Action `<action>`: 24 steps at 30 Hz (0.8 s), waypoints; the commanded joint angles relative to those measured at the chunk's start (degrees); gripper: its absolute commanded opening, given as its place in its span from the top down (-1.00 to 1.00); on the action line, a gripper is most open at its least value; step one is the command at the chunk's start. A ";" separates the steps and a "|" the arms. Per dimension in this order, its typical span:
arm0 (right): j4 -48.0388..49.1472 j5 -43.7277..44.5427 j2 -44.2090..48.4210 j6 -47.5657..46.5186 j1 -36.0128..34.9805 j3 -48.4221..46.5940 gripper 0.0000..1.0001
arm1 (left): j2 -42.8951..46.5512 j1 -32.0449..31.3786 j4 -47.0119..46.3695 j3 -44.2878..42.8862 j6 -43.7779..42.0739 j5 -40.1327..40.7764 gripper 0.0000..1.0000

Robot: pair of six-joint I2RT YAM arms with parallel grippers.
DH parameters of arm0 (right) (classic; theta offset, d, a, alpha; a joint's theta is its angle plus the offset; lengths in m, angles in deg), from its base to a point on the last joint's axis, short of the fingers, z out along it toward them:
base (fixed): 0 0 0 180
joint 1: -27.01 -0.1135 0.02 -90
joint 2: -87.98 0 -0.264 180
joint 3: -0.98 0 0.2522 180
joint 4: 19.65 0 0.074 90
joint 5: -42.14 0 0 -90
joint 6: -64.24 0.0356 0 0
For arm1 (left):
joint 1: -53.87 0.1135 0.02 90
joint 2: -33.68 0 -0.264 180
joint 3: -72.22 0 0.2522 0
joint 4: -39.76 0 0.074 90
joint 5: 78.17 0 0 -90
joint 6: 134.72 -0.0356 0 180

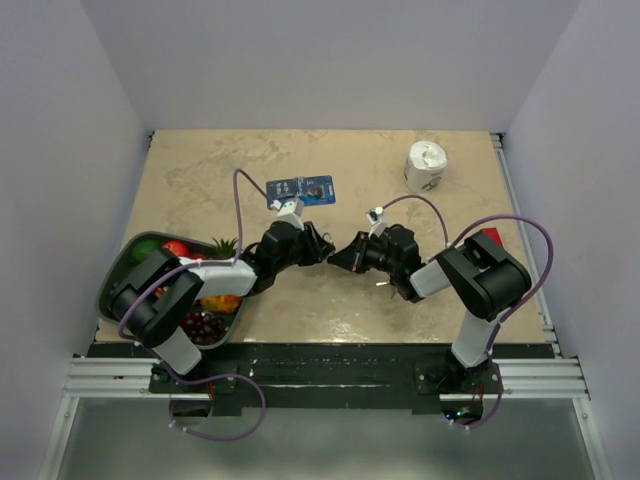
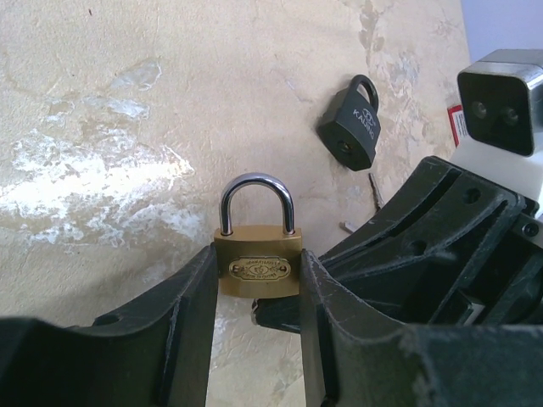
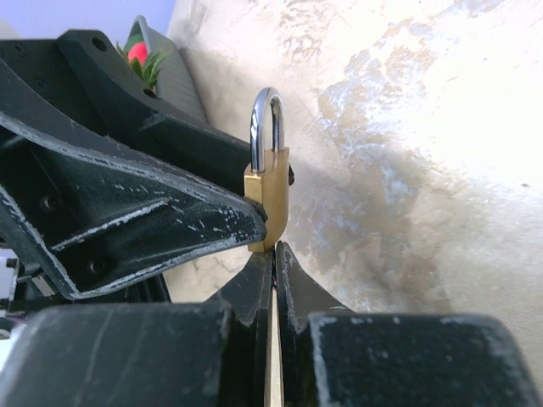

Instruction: Unlock with the key

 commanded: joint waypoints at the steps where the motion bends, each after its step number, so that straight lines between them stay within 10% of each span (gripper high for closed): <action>1: 8.17 7.96 4.23 -2.11 3.00 -0.65 1.00 | 0.27 -2.88 3.72 1.24 -2.17 -4.63 1.00; 24: 21.89 12.79 -0.25 -4.48 1.95 3.75 1.00 | -1.14 -2.89 0.91 2.91 5.29 -11.39 1.00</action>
